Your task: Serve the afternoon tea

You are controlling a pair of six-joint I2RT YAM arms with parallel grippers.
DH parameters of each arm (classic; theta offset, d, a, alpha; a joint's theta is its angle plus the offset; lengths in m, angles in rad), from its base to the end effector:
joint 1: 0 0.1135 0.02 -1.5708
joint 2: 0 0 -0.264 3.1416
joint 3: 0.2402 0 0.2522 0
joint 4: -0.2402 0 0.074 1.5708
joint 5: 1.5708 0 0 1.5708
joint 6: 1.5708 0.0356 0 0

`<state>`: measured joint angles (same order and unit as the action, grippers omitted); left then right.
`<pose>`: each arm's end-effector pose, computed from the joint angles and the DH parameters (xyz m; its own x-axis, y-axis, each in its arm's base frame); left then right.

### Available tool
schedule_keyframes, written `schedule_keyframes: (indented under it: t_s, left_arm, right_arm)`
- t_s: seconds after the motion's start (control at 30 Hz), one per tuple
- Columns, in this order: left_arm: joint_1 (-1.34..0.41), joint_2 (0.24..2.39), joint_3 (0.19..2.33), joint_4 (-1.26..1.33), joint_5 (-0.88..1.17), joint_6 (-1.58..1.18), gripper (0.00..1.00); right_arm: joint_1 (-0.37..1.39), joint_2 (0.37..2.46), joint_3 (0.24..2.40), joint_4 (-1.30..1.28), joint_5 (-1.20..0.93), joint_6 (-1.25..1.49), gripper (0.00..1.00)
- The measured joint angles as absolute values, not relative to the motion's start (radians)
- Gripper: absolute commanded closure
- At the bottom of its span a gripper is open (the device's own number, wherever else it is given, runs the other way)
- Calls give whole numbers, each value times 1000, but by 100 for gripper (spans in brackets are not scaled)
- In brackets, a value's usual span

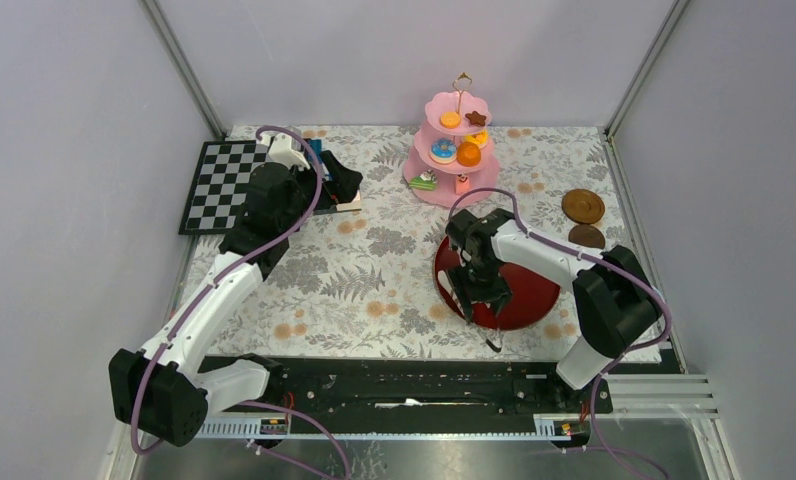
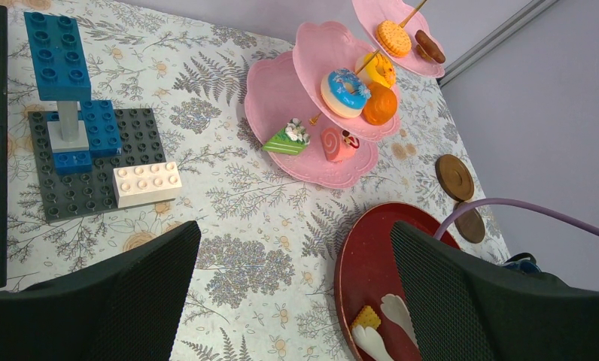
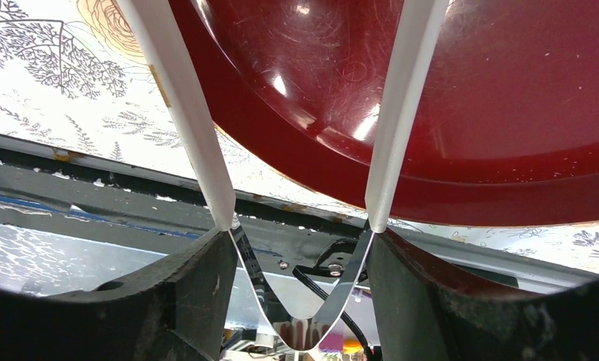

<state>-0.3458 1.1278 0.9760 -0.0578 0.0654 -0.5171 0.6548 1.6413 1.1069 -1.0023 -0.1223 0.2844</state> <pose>0.2487 -0.0921 0.3515 -0.3671 -0.3921 -0.8435 0.2495 0.8321 -0.4954 0.2224 0.1762 0.1944 -0.9314 -0.3640 0.0015 -0.3609 0.9240 0.1266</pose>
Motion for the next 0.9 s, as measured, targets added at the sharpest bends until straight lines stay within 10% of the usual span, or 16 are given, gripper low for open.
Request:
schedule_keyframes:
  t_s: [0.9]
  left_arm:
    - [-347,1128,976,-58,65,-517,1]
  right_arm:
    - [661,1644,1104,-987,-59,320,58]
